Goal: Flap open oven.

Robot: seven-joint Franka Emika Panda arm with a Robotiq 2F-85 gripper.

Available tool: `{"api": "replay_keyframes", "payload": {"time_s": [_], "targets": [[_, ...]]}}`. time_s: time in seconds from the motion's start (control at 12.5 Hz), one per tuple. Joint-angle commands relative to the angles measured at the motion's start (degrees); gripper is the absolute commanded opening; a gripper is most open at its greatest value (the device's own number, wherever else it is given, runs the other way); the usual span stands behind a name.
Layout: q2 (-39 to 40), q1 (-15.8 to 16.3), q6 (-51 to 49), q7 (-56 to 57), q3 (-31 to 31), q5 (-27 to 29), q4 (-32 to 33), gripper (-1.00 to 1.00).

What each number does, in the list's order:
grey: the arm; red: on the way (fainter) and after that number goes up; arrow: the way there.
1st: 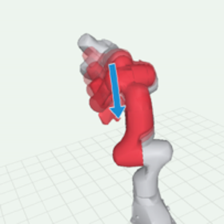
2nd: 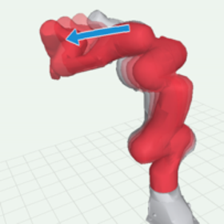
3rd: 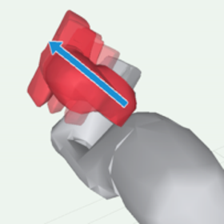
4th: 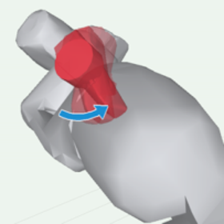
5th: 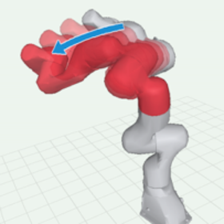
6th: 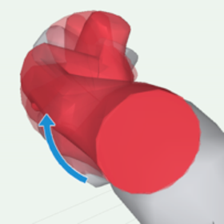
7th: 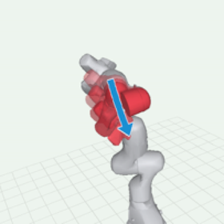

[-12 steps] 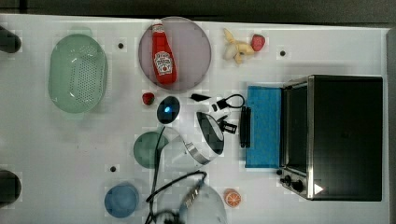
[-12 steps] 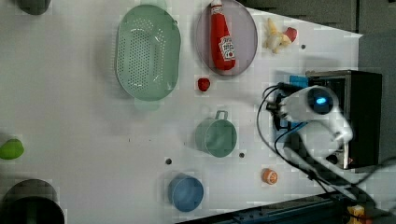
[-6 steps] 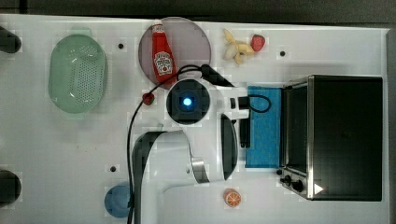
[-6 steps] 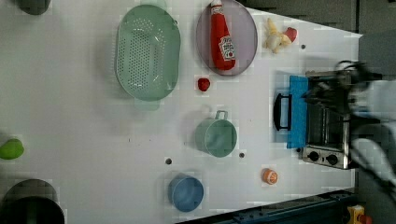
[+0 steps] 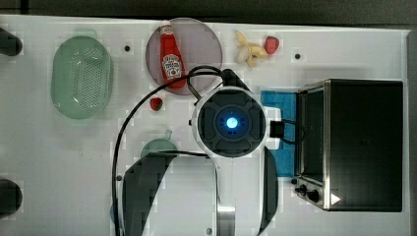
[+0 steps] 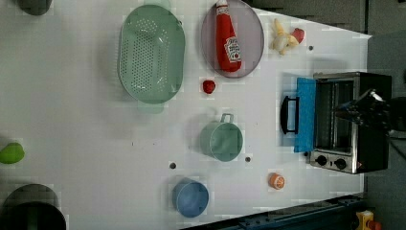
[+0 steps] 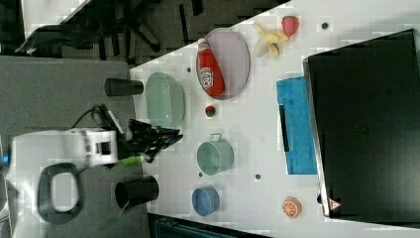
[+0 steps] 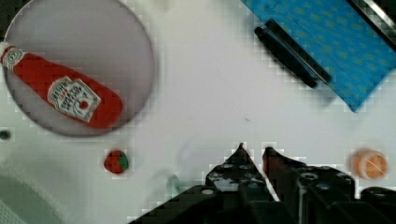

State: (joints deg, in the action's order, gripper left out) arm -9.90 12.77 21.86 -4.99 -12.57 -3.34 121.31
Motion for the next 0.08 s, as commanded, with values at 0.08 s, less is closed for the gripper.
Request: {"api": "replay_keyframes", "payload": {"time_s": [0.08], "targets": [[-0.9,-0.2,-7.5,-3.1,-0.8,0.5,-7.7,-0.65]]}}
